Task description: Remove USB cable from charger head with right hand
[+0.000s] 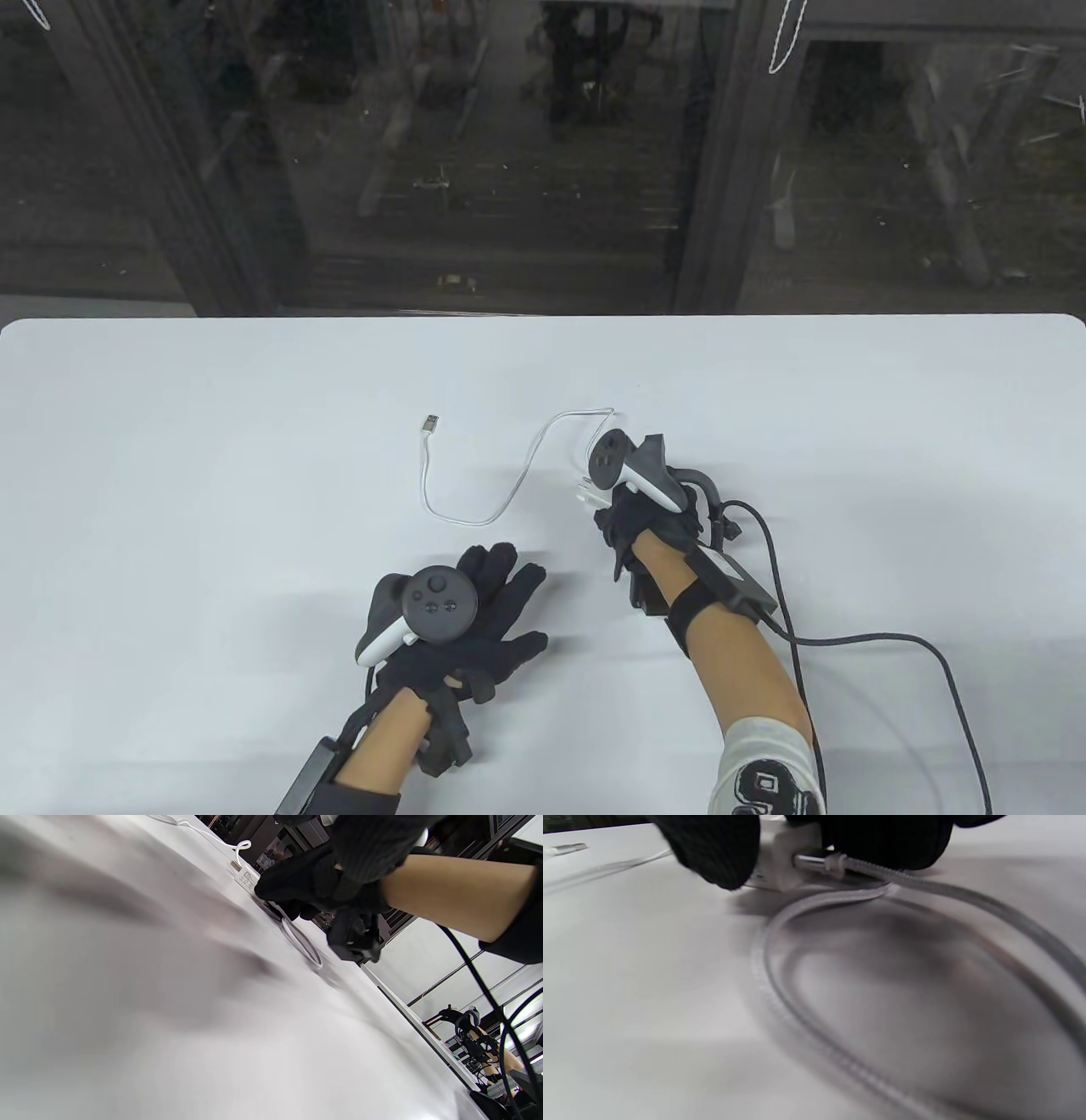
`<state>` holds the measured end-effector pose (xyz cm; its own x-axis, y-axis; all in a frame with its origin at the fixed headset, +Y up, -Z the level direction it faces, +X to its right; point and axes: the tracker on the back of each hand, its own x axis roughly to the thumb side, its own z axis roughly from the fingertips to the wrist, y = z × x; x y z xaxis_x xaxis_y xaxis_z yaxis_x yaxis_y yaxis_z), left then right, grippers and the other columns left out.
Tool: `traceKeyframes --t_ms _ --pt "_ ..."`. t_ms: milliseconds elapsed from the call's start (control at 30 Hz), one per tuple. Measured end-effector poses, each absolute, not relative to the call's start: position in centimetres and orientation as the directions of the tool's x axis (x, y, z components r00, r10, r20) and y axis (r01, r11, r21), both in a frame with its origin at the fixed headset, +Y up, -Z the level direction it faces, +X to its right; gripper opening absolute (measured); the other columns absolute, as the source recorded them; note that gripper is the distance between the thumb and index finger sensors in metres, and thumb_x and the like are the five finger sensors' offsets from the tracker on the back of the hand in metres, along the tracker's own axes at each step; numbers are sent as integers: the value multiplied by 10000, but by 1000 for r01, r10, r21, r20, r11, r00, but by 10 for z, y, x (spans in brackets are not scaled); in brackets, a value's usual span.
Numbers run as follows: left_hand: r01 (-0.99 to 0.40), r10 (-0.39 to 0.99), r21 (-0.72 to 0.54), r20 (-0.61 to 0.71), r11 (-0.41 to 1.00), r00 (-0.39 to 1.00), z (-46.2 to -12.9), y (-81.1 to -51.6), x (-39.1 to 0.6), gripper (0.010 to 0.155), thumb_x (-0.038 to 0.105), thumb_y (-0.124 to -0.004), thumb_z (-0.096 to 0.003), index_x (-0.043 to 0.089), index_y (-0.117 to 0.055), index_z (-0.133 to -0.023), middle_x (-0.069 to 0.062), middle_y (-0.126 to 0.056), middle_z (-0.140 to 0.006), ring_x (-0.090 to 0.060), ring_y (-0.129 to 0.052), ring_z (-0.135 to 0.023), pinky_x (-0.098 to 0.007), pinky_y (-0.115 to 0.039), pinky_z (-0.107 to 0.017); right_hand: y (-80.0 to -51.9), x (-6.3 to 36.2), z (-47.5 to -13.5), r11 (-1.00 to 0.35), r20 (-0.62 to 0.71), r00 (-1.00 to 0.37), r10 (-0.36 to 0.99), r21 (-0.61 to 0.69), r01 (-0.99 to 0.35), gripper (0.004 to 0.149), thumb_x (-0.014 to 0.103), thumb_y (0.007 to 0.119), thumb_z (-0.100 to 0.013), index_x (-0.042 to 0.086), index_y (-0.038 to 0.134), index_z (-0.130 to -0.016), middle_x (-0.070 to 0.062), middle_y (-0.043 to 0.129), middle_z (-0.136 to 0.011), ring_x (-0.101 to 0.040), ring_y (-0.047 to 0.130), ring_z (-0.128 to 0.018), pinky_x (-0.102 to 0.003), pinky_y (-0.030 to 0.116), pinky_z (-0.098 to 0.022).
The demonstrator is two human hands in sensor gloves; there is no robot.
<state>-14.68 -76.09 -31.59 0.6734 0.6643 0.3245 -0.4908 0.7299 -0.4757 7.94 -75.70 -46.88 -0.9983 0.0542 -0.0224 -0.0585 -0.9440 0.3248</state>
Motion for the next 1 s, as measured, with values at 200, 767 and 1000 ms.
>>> traceKeyframes --t_ms 200,767,1000 --pt "-486 663 -482 319 729 677 -316 -762 -145 758 514 -684 -552 276 -300 -1161 -81 -55 -1201 -423 66 -1048 -777 -138 -641 -759 77 -466 -973 44 -999 18 230 -7 692 484 787 -417 84 597 -949 -207 666 -908 -491 644 -813 -687 432 -643" --pt "-430 631 -509 334 746 700 -314 -767 -139 748 519 -662 -556 270 -298 -1160 -87 -29 -1196 -427 64 -1044 -773 -154 -643 -656 108 -400 -955 289 -934 209 -146 -259 720 518 789 -397 60 614 -923 -179 903 -728 -379 984 -548 -674 595 -599" --pt "-420 628 -515 341 747 699 -311 -770 -137 748 514 -661 -554 265 -293 -1156 -90 -35 -1192 -426 59 -1043 -770 -156 -644 -643 112 -337 -912 419 -884 209 -244 -331 719 489 813 -399 81 595 -949 -133 876 -773 -364 948 -620 -686 553 -622"
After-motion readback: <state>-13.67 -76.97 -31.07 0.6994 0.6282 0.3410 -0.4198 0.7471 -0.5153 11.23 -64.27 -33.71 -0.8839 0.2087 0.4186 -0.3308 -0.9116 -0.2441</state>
